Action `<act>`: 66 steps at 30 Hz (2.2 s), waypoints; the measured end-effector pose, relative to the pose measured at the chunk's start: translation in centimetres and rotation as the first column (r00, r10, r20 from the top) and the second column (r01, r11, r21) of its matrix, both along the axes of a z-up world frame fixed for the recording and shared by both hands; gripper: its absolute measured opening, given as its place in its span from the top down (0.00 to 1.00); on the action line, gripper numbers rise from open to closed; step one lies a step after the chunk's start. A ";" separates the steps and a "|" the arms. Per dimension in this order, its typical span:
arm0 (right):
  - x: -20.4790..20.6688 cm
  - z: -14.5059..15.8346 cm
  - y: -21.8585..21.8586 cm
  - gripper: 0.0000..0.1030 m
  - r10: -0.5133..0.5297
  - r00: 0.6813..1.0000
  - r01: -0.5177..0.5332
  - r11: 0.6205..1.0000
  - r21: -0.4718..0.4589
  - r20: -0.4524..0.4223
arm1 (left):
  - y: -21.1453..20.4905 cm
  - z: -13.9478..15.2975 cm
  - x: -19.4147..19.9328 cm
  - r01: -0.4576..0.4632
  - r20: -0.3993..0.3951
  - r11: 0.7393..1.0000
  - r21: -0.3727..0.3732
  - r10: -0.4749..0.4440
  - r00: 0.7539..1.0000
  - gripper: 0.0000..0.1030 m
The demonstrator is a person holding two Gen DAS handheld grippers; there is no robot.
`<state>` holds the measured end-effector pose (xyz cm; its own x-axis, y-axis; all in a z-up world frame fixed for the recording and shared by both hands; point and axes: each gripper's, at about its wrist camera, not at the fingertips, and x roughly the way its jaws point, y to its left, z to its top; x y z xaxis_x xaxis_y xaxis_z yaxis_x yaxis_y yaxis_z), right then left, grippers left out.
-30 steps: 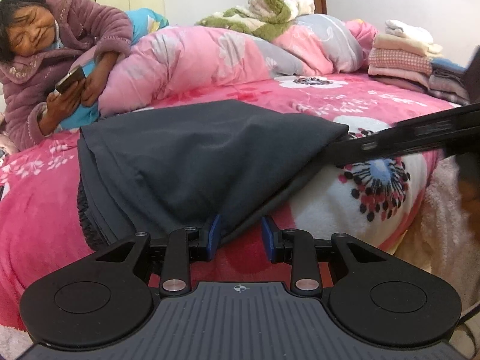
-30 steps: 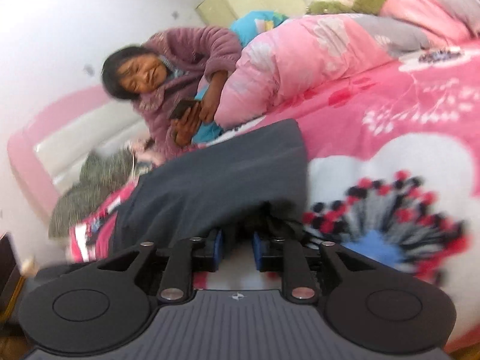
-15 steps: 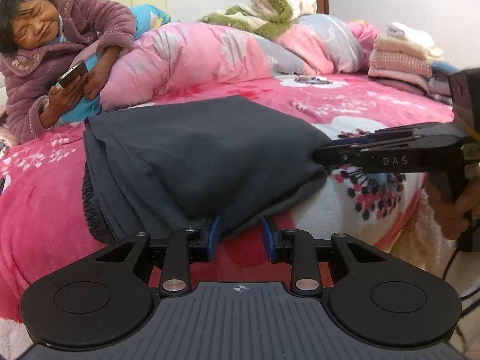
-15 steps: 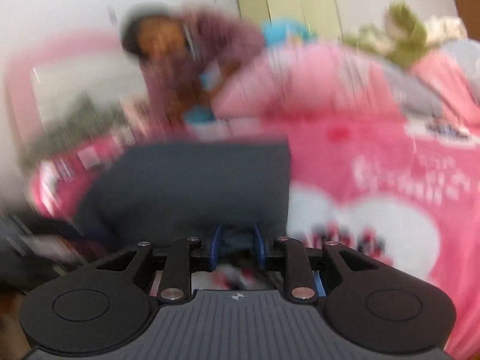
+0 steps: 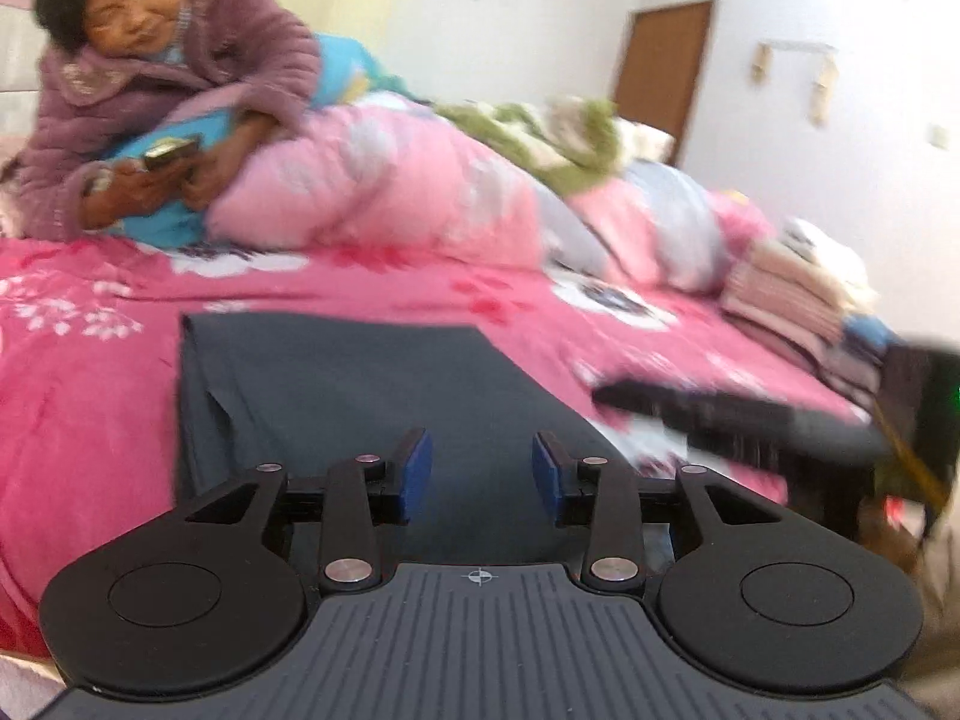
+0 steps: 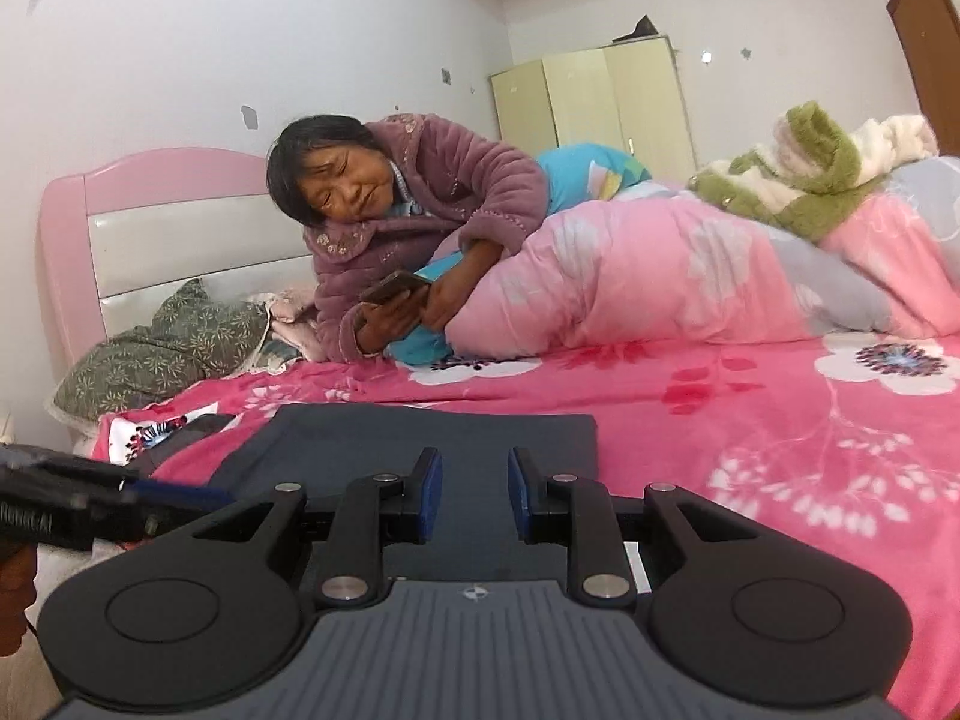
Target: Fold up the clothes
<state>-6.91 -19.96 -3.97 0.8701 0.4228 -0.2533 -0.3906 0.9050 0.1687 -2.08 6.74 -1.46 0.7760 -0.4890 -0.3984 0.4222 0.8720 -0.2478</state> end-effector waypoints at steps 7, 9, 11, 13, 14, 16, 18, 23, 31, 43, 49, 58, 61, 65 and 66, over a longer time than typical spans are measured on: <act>3.2 -4.9 2.7 0.75 -0.004 0.992 -0.009 0.995 -0.098 -0.127 | 1.5 -1.7 5.5 -0.138 -0.194 0.990 -0.015 0.132 0.972 0.65; 3.0 -3.9 3.0 0.75 -0.006 0.993 -0.009 0.992 -0.124 -0.118 | 1.5 -0.6 5.3 -0.144 -0.154 0.990 -0.004 0.142 0.978 0.64; 3.1 -2.2 2.9 0.75 -0.007 0.996 -0.005 0.992 -0.126 -0.093 | 1.5 0.3 5.3 -0.156 -0.121 0.988 0.004 0.155 0.980 0.62; 3.8 -0.5 2.9 0.75 -0.017 0.997 0.008 0.992 -0.126 -0.073 | 1.6 1.0 6.0 -0.182 -0.116 0.983 0.010 0.181 0.977 0.59; 4.3 0.2 2.9 0.75 -0.022 0.997 0.013 0.992 -0.126 -0.071 | 1.5 0.9 6.8 -0.201 -0.137 0.979 0.027 0.203 0.970 0.58; 6.3 0.9 3.1 0.75 -0.038 0.995 0.026 0.991 -0.130 -0.093 | 1.3 0.5 8.4 -0.230 -0.184 0.971 0.063 0.238 0.954 0.57; 8.2 0.9 3.4 0.75 -0.055 0.990 0.036 0.989 -0.144 -0.130 | 1.4 -0.3 9.5 -0.242 -0.229 0.967 0.079 0.254 0.940 0.57; 12.5 -2.4 4.5 0.75 -0.069 0.925 -0.023 0.972 -0.235 -0.373 | 1.2 -1.0 9.8 -0.239 -0.252 0.967 0.091 0.255 0.933 0.57; 16.3 1.4 5.1 0.75 -0.068 0.916 -0.011 0.981 -0.193 -0.396 | 1.0 -0.8 10.0 -0.233 -0.266 0.966 0.116 0.256 0.929 0.56; 20.5 -0.3 4.6 0.75 -0.091 0.859 0.033 0.992 -0.123 -0.504 | -0.5 -0.7 9.6 -0.227 -0.248 0.955 0.190 0.270 0.930 0.49; 15.0 1.4 3.4 0.75 -0.028 0.893 -0.028 0.993 -0.118 -0.449 | -1.1 -0.7 9.4 -0.231 -0.237 0.948 0.221 0.282 0.930 0.48; 10.5 -1.2 3.2 0.74 -0.025 0.917 -0.061 0.978 -0.201 -0.397 | -0.2 0.2 7.8 -0.252 -0.169 0.950 0.182 0.283 0.944 0.46; 9.6 0.1 1.5 0.62 -0.010 0.933 -0.042 0.990 -0.137 -0.361 | 2.6 0.5 6.8 -0.287 -0.163 0.954 0.087 0.298 0.941 0.37; 10.2 0.6 -2.6 0.46 -0.020 0.909 0.025 1.000 0.007 -0.416 | 6.9 -0.7 7.3 -0.271 -0.320 0.960 -0.063 0.238 0.917 0.31; 10.8 0.2 -3.9 0.38 -0.002 0.887 0.038 0.997 0.068 -0.462 | 7.7 -1.1 7.6 -0.269 -0.363 0.958 -0.097 0.217 0.906 0.31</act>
<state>3.87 -23.83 -3.73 0.6707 0.4395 -0.5976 -0.2344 0.8899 0.3913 5.54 14.47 -2.61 0.7044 -0.3740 -0.6032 0.0672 0.8812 -0.4679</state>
